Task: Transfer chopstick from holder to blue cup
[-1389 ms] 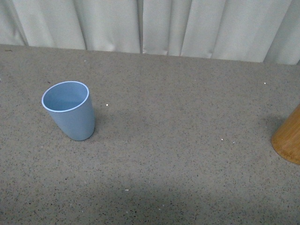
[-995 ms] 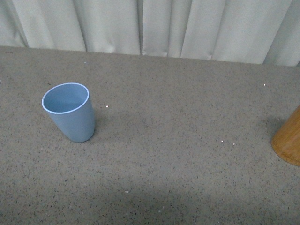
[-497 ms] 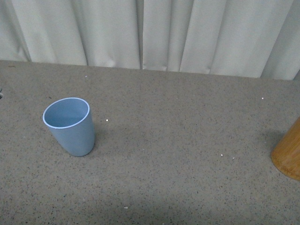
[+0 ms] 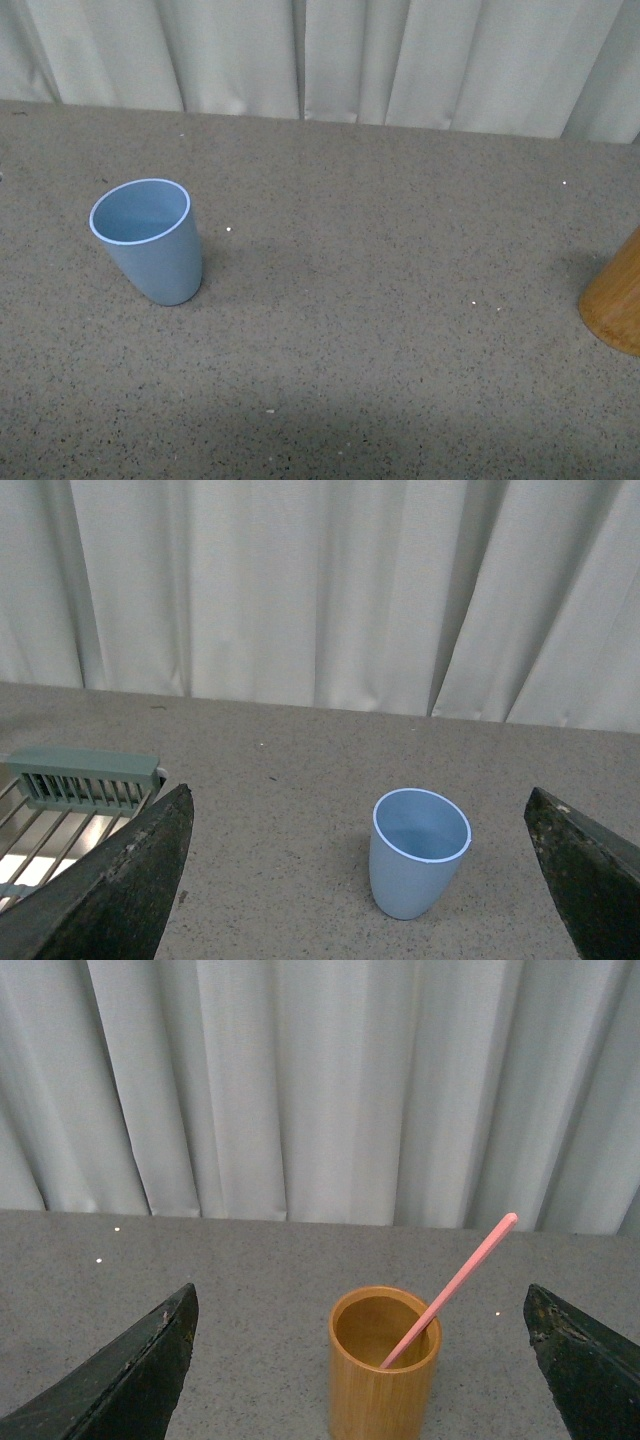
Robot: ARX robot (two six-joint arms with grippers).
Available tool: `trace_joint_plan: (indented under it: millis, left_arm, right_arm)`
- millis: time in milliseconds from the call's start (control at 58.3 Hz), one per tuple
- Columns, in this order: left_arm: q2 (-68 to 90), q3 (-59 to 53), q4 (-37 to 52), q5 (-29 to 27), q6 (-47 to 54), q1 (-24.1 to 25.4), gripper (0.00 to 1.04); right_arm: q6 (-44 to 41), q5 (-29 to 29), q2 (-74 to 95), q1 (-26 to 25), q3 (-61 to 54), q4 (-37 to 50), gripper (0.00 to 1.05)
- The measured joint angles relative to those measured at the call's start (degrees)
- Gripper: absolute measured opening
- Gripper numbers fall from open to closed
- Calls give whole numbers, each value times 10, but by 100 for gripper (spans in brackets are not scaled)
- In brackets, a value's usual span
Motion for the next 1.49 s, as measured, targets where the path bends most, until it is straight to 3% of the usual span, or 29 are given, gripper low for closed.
trace_joint_plan:
  millis: [1166,1286,1321,1389,1492]
  left_arm:
    - [0,0,0,0,0,0,98]
    - [52,1,34,-202,-112,-91,98]
    - [74,1,53,-233,-143,-115,98]
    - [137,2,103,-252,-198,-142,98]
    - [240,12,176,-248,-252,-131,98]
  right_arm:
    - [0,0,0,0,0,0,95]
    - [0,0,0,0,0,0,95]
    - [0,1,0,0,0,0,95]
    - [0,1,0,0,0,0,95]
    - [0,0,0,0,0,0,95]
